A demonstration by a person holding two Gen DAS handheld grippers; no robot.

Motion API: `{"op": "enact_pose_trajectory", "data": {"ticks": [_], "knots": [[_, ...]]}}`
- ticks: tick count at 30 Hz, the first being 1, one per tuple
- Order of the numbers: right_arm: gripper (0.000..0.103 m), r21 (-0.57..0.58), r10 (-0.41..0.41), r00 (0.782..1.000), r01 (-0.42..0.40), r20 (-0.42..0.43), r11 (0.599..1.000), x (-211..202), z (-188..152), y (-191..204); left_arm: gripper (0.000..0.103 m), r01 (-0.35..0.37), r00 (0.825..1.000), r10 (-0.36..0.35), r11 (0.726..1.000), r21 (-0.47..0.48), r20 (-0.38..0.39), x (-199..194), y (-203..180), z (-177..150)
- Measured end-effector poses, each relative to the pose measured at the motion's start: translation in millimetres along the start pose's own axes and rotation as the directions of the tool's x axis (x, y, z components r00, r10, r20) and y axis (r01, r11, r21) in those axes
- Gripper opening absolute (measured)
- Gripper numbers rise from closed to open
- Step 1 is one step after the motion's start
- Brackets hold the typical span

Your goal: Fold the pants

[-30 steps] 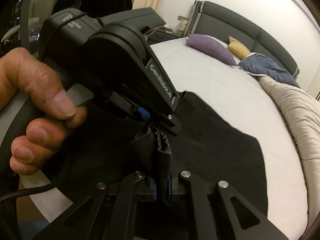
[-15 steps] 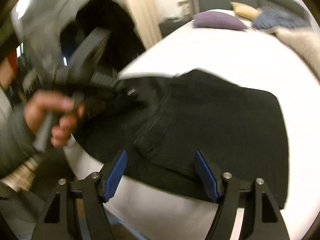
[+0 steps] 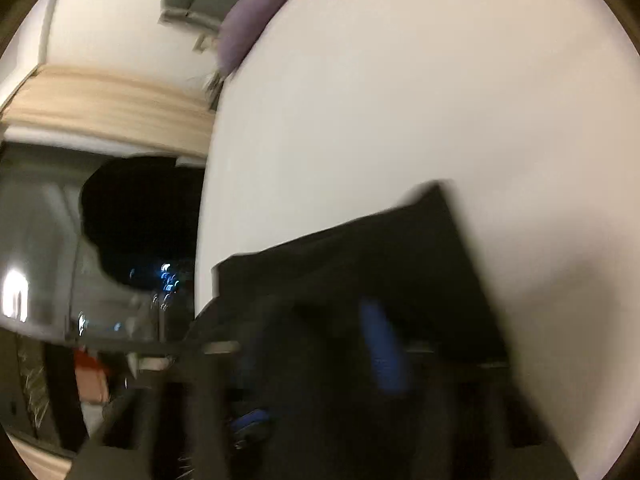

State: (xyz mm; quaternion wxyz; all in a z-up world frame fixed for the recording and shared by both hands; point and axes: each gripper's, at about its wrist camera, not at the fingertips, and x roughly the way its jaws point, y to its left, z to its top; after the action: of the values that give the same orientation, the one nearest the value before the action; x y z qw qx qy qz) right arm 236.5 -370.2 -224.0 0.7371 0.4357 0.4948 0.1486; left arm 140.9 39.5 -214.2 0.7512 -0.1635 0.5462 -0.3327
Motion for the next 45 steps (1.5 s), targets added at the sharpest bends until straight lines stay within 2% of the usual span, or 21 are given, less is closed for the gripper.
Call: {"op": "enact_pose_trajectory", "data": {"ticks": [2, 4, 5, 7, 8, 9, 11, 12, 14, 16, 17, 19, 21, 24, 27, 29, 32, 36, 39, 42, 45], "knots": [[0.057, -0.006, 0.031, 0.999, -0.031, -0.010, 0.999, -12, -9, 8, 0.012, -0.003, 1.000, 0.003, 1.000, -0.002, 0.006, -13, 7, -4], [0.080, -0.098, 0.112, 0.993, -0.109, 0.022, 0.989, -32, -35, 28, 0.012, -0.009, 1.000, 0.010, 1.000, -0.012, 0.025, -15, 3, -5], [0.083, -0.118, 0.149, 0.989, -0.145, 0.023, 0.982, -38, -47, 32, 0.012, -0.007, 0.999, 0.008, 1.000, -0.028, 0.040, -19, 3, -7], [0.082, -0.136, 0.150, 0.988, -0.147, 0.017, 0.980, -36, -72, 27, 0.012, 0.002, 0.998, 0.002, 0.999, -0.054, 0.066, -30, 3, -13], [0.077, -0.155, 0.127, 0.992, -0.121, 0.028, 0.981, -35, -78, 21, 0.012, 0.013, 0.997, -0.007, 0.997, -0.070, 0.081, -40, 7, -17], [0.068, -0.241, 0.080, 0.994, -0.062, 0.067, 0.969, -35, -90, 23, 0.012, 0.016, 0.995, -0.007, 0.996, -0.092, 0.098, -55, 13, -22], [0.071, -0.365, -0.029, 0.997, 0.055, 0.078, 0.930, -36, -100, 39, 0.012, 0.028, 0.989, -0.010, 0.993, -0.118, 0.150, -91, 24, -31], [0.080, -0.364, -0.057, 0.996, 0.079, 0.070, 0.928, -37, -100, 47, 0.012, 0.037, 0.978, -0.009, 0.991, -0.128, 0.207, -120, 33, -38], [0.084, -0.297, -0.013, 0.999, 0.026, 0.045, 0.954, -42, -98, 63, 0.012, 0.037, 0.950, 0.013, 0.988, -0.153, 0.313, -173, 55, -53], [0.084, -0.263, 0.134, 0.989, -0.114, 0.060, 0.958, -50, -98, 81, 0.012, 0.023, 0.914, 0.064, 0.978, -0.207, 0.402, -219, 79, -72], [0.084, -0.270, 0.204, 0.977, -0.179, 0.068, 0.946, -51, -101, 93, 0.012, 0.015, 0.890, 0.103, 0.967, -0.254, 0.444, -241, 95, -82], [0.084, -0.281, 0.282, 0.958, -0.258, 0.048, 0.924, -44, -96, 112, 0.012, 0.011, 0.860, 0.170, 0.936, -0.351, 0.482, -269, 125, -100], [0.084, -0.265, 0.310, 0.951, -0.295, 0.017, 0.918, -35, -104, 122, 0.012, 0.041, 0.845, 0.209, 0.892, -0.451, 0.492, -288, 162, -126], [0.084, -0.226, 0.347, 0.938, -0.342, -0.019, 0.912, -14, -113, 132, 0.012, 0.119, 0.837, 0.209, 0.833, -0.541, 0.506, -292, 200, -160], [0.084, -0.187, 0.367, 0.930, -0.365, -0.029, 0.912, -10, -119, 125, 0.012, 0.199, 0.858, 0.165, 0.765, -0.612, 0.486, -270, 225, -179], [0.084, -0.156, 0.378, 0.925, -0.378, -0.027, 0.913, -11, -124, 124, 0.012, 0.247, 0.867, 0.125, 0.733, -0.634, 0.483, -264, 242, -175], [0.084, -0.148, 0.385, 0.923, -0.383, -0.021, 0.912, -16, -133, 116, 0.012, 0.315, 0.854, 0.074, 0.712, -0.627, 0.514, -262, 257, -181], [0.084, -0.129, 0.385, 0.923, -0.384, -0.018, 0.914, -15, -133, 107, 0.012, 0.451, 0.810, -0.005, 0.645, -0.618, 0.586, -253, 279, -188], [0.084, -0.126, 0.386, 0.922, -0.385, -0.025, 0.914, -11, -133, 105, 0.012, 0.478, 0.800, -0.020, 0.627, -0.615, 0.600, -248, 270, -189], [0.084, -0.116, 0.389, 0.921, -0.390, -0.031, 0.913, -10, -134, 101, 0.012, 0.546, 0.770, -0.058, 0.574, -0.610, 0.635, -242, 281, -194], [0.084, -0.114, 0.391, 0.920, -0.392, -0.035, 0.913, -7, -136, 98, 0.012, 0.571, 0.758, -0.068, 0.550, -0.609, 0.649, -240, 287, -200]]}}
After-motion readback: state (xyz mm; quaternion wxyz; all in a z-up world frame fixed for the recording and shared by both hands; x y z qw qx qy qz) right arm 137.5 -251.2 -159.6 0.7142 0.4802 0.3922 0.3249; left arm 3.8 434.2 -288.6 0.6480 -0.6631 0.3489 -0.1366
